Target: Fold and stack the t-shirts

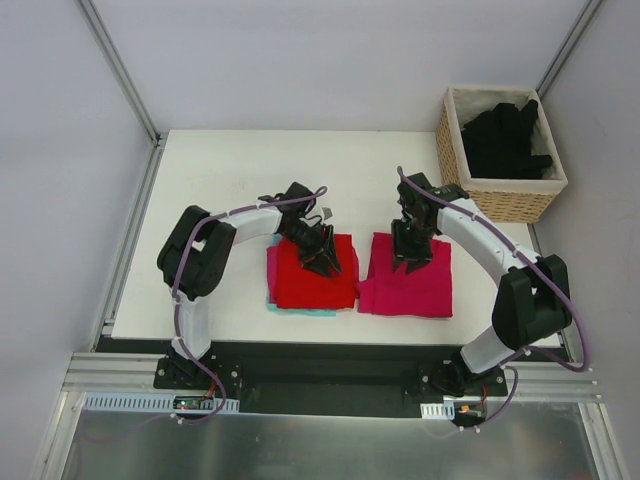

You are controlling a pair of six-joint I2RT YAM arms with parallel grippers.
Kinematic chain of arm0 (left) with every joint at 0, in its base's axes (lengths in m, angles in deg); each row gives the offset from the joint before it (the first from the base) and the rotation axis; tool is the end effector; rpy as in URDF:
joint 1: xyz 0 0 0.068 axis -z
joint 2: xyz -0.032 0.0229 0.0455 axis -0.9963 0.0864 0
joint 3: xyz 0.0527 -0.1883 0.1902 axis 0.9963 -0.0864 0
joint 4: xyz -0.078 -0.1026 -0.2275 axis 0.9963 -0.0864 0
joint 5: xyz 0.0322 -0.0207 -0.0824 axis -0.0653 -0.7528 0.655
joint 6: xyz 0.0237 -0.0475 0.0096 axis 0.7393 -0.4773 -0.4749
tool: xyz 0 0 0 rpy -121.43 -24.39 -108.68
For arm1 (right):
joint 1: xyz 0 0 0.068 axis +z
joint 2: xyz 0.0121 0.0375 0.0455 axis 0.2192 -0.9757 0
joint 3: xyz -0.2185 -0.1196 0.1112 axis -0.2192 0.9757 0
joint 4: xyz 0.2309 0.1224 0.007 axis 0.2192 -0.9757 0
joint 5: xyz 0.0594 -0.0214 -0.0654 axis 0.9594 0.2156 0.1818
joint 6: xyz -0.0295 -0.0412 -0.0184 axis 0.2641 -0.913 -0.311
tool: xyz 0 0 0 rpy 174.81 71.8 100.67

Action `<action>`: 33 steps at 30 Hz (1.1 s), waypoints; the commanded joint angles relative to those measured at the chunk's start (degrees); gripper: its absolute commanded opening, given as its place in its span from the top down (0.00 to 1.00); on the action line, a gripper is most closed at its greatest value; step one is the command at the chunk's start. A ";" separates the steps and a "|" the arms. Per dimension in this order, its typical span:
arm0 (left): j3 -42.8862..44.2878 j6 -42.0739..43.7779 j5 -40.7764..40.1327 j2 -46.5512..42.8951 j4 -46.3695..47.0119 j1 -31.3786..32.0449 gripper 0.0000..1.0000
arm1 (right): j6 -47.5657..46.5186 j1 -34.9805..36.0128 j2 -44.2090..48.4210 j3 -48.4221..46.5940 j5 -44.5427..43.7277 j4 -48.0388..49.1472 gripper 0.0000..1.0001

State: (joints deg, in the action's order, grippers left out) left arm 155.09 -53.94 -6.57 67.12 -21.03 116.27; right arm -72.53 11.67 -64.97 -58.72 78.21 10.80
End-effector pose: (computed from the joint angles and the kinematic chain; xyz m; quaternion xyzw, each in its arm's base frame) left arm 0.3216 -0.2241 0.1498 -0.0647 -0.9035 0.4230 0.0226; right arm 0.2709 0.1270 0.2514 -0.1469 0.9788 0.0917 0.1092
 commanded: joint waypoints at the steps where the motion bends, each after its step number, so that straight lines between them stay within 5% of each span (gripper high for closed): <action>1: 2.25 0.86 -8.80 -3.09 -7.55 -0.37 0.48 | 0.74 -0.34 2.35 -1.66 -2.78 -2.95 0.59; 5: 5.77 1.92 -11.88 -7.14 -11.06 -0.46 0.39 | 0.91 -2.18 2.78 -0.97 -1.92 -2.34 0.58; 12: 5.34 2.44 -8.90 -10.31 -11.69 -0.20 0.43 | 2.84 -8.68 7.35 8.60 2.22 2.94 0.57; 33: 7.53 5.17 -2.74 -9.34 -4.49 5.43 0.46 | 1.01 -16.77 8.23 15.38 3.54 5.57 0.57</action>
State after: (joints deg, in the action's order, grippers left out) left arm 161.10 -49.28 -12.47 58.77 -29.01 121.05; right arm -70.24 -2.03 -58.99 -44.64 79.83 15.48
